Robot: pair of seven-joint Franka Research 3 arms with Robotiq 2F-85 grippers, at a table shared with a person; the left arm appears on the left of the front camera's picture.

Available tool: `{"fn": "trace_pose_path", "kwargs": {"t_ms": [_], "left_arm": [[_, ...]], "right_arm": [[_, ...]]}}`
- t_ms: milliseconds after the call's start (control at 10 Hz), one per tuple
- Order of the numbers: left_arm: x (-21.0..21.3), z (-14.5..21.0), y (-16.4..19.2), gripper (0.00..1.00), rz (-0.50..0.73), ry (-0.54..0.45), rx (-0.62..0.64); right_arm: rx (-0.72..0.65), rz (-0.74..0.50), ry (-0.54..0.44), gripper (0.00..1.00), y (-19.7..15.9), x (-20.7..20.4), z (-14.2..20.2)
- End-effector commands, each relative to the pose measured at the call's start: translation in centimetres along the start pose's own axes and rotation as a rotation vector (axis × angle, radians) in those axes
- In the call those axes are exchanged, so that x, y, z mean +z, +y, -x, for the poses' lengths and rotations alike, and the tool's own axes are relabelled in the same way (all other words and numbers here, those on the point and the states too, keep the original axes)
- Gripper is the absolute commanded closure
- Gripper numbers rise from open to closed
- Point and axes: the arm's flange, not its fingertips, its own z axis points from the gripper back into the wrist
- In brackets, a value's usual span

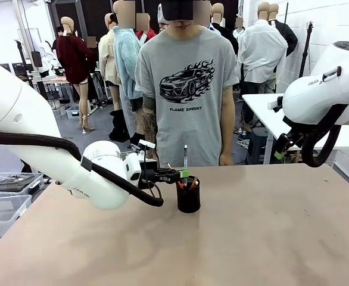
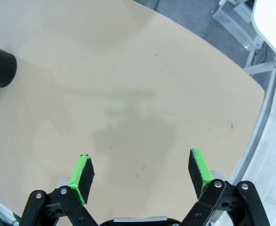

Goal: Place the pens into the pen holder.
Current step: Pick up a writing instrument from the table and place it into the Pen holder.

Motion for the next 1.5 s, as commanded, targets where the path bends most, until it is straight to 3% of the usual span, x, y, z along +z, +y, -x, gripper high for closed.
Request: {"fn": "trace_pose_path", "kwargs": {"t_ms": [0,100,400,600,800,1100,1400], "left_arm": [[-0.1,-0.2,-0.4,0.46,-0.022,-0.024,-0.034],[0.1,-0.3,-0.4,0.4,-0.023,-0.026,-0.04],[1.6,-1.4,-0.9,0.4,-0.02,-0.069,-0.052],[4.4,-3.4,-2.2,0.4,-0.016,-0.124,-0.092],[8.3,-6.8,-2.6,0.4,-0.061,-0.107,-0.166],[15.2,-12.3,-2.4,0.4,-0.123,0.041,-0.237],[19.1,-16.3,-2.1,0.4,-0.197,0.326,-0.314]], "right_arm": [[0.0,0.014,0.003,0.0,-0.1,0.0,0.0],[0.0,0.014,0.003,0.0,-0.1,0.0,0.0],[0.0,0.014,0.003,0.0,-0.1,0.0,0.0],[0.0,0.014,0.003,0.0,-0.1,0.0,0.0],[0.0,0.014,0.003,0.0,-0.1,0.0,0.0],[0.0,0.014,0.003,0.0,-0.1,0.0,0.0],[0.0,0.014,0.003,0.0,-0.1,0.0,0.0]]}}
